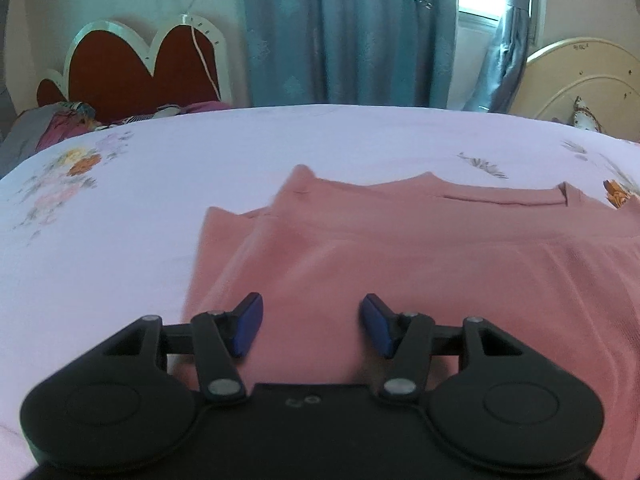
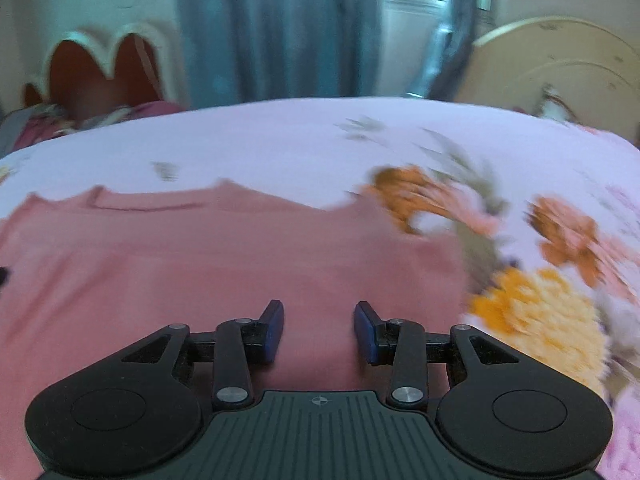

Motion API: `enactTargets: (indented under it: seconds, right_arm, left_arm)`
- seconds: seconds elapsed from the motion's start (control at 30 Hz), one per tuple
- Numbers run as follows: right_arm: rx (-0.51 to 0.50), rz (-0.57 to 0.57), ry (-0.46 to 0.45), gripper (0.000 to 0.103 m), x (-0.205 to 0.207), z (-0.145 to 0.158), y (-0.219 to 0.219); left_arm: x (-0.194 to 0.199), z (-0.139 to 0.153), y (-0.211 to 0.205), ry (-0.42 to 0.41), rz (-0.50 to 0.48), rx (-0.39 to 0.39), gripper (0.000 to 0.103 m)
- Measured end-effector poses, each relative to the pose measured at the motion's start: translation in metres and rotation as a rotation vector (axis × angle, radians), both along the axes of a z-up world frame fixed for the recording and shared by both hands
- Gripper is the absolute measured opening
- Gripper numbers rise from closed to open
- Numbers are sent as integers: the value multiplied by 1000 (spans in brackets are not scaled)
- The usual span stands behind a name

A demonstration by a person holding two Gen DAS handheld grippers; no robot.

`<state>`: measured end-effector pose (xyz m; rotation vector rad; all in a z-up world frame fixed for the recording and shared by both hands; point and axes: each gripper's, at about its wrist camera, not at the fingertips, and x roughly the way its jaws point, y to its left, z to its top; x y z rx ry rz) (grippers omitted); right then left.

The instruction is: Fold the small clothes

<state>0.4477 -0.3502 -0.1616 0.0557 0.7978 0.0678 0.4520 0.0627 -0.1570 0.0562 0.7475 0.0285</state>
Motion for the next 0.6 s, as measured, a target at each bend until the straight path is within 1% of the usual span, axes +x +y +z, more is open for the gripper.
enactTargets:
  seconds: [0.07,0.2,0.23,0.3,0.4,0.43,0.5,0.6]
  right_arm:
    - [9,1,-5,39,-2,1,-12]
    - [-64,-5,-10,39,-6,3,-9]
    - [-67,-13,-12,39,-7,4,-8]
    - [-43,-23,-16,39,-12,8,-8]
    - [11,-5,-28,39,-22,20,-2]
    - [18,7,-36,39,-25,24,2]
    - [38,41,-49,39,-32,32,14]
    - [52,93,-65,39,-41,38,34]
  left_arm:
    - [-1,0,3,4,6,14,56]
    - [-4,1,2,8,8,37,56]
    - [-4,2,1,12,13,40,56]
    - [-5,4,0,19,21,46,56]
    - [-10,10,-3,21,27,54,54]
    - [-12,13,-4,16,30,54,53]
    - [-19,21,-7,-2,23,47,53]
    - [-29,31,-18,-28,-14,57,53]
